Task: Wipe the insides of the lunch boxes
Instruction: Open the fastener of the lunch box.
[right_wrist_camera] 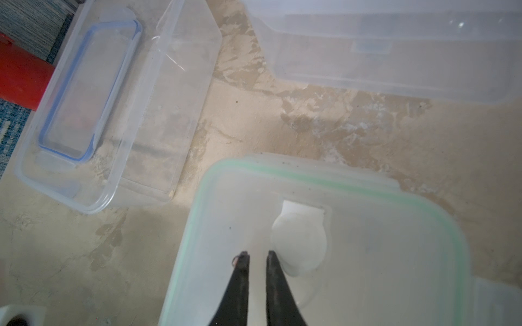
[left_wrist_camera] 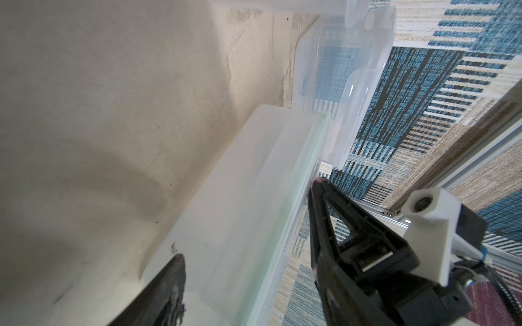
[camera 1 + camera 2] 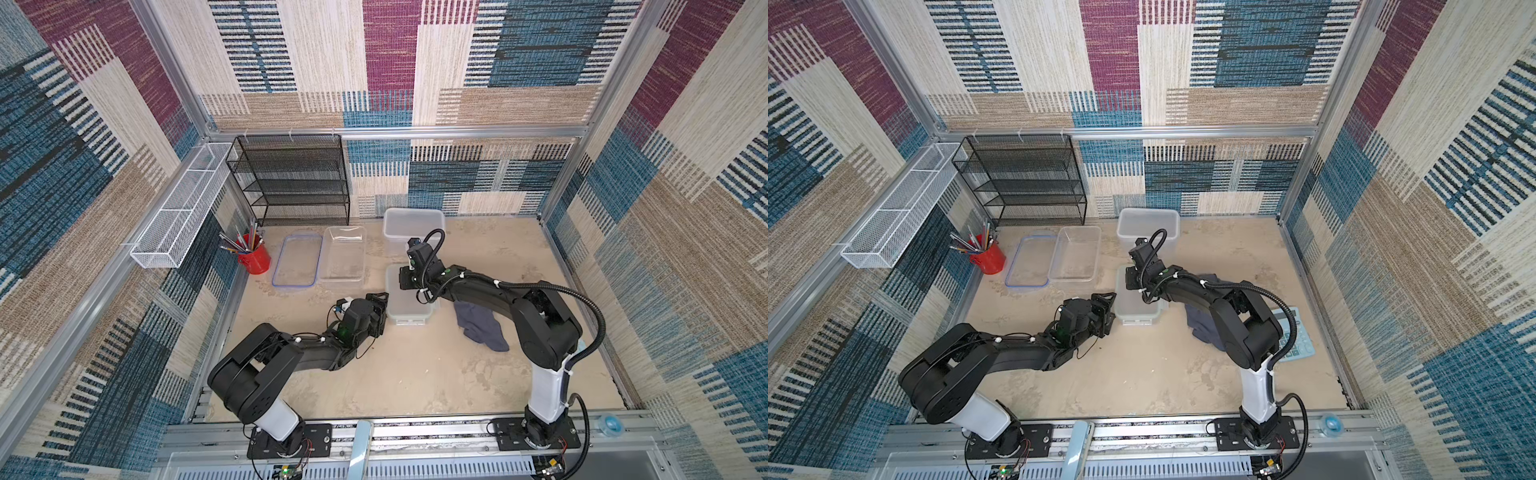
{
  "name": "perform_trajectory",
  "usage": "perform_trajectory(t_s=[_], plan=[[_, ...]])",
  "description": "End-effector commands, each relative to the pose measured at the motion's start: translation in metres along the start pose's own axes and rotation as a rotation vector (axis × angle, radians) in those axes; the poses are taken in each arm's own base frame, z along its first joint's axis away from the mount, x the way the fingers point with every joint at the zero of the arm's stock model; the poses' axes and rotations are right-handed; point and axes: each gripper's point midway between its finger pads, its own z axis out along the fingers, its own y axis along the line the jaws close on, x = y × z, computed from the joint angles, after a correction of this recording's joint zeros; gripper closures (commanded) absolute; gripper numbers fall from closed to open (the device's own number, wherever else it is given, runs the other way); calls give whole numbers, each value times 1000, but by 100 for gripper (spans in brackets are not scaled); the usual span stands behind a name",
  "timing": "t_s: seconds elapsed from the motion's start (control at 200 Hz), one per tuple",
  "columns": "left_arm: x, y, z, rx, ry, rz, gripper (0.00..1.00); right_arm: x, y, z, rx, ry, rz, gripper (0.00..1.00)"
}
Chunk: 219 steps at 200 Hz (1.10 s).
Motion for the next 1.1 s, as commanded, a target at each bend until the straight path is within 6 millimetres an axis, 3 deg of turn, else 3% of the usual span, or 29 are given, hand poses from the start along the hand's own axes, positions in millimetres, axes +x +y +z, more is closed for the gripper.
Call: perform_trajectory(t_s=[0.0, 0.436, 0.911, 1.092], plan=[[2, -15, 3, 61, 1, -65, 26, 68, -29, 4, 85, 227, 1, 88], [4, -22, 16, 113, -9, -97, 33, 105, -36, 7, 57, 289, 73, 100], [9, -29, 23, 142, 13, -108, 48, 149, -42, 2, 44, 345, 151, 100], [6, -28, 22, 143, 1, -107, 64, 161, -42, 1, 47, 365, 163, 100]])
